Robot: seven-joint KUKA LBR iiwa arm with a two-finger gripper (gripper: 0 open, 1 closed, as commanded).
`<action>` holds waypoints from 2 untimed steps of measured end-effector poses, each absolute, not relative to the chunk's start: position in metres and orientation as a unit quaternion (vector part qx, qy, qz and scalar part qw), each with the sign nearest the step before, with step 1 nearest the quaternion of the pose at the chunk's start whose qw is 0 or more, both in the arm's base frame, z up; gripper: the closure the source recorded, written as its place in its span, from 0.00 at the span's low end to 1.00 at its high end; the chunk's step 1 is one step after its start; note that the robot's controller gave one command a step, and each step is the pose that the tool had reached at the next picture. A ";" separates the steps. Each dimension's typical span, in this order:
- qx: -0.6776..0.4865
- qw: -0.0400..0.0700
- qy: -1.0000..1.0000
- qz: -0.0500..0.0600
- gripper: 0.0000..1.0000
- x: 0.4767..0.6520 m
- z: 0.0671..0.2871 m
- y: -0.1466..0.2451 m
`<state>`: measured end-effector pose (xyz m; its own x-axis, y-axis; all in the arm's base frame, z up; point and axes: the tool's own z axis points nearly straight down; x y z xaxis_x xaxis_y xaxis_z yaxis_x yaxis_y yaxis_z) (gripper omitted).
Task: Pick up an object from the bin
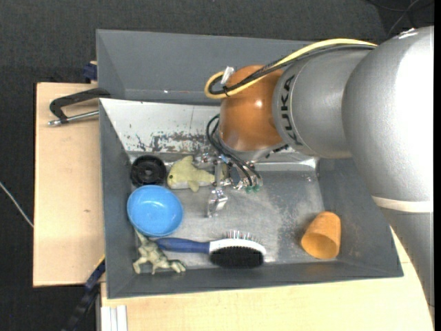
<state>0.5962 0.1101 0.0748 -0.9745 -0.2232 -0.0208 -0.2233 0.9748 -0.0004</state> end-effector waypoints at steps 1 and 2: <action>-0.113 0.007 0.994 0.001 1.00 0.595 0.075 0.111; -0.179 0.008 0.984 0.000 1.00 0.589 0.198 0.102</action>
Offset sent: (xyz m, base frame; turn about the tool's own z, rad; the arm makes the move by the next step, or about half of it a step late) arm 0.0000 0.0000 0.0000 0.0000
